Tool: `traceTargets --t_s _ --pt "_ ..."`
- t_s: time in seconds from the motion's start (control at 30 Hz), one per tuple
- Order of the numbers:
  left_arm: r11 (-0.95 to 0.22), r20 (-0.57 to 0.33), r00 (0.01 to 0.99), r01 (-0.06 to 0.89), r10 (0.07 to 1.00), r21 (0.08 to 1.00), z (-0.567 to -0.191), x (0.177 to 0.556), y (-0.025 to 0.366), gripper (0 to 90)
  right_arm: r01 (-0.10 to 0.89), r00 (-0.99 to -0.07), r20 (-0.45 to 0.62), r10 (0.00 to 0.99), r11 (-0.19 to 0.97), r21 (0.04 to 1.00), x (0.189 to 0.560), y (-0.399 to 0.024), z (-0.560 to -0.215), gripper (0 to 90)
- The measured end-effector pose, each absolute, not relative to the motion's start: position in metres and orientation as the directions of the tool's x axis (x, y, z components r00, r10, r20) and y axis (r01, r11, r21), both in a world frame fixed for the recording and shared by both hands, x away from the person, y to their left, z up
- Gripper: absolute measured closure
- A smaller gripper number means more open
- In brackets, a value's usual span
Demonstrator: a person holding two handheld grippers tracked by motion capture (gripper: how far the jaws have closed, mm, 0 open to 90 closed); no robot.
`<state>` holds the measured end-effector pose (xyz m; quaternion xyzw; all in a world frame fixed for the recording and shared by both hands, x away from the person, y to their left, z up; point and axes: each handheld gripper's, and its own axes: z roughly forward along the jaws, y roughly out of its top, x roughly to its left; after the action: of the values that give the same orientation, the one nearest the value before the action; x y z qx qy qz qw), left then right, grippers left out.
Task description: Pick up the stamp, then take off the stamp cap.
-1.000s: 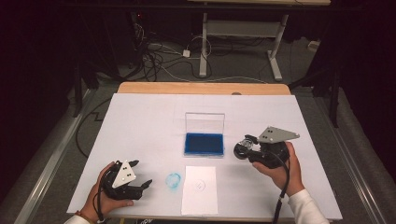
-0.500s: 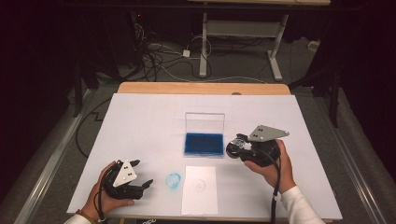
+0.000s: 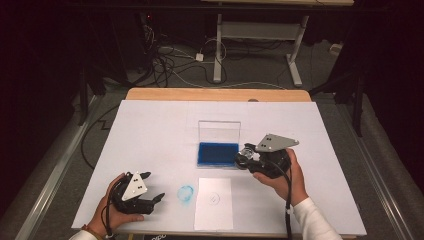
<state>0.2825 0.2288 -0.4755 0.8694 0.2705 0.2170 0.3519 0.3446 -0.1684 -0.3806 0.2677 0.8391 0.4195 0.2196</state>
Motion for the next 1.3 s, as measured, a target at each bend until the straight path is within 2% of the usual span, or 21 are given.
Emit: traceTargets --t_s 0.43,0.93,1.3 --pt "-0.596 0.17 0.787 0.288 0.593 0.75 -0.468 0.296 0.199 18.6 0.241 -0.8 -0.123 0.588 0.501 0.831 0.347 -0.143 -0.38 57.1" --pt "-0.554 0.17 0.858 0.151 0.485 0.819 -0.449 0.309 0.131 20.9 0.204 -0.87 -0.061 0.49 0.468 0.86 0.329 -0.107 -0.375 57.1" --pt "-0.538 0.154 0.877 0.133 0.454 0.832 -0.448 0.314 0.11 22.5 0.2 -0.879 -0.056 0.473 0.474 0.858 0.323 -0.101 -0.378 57.0"
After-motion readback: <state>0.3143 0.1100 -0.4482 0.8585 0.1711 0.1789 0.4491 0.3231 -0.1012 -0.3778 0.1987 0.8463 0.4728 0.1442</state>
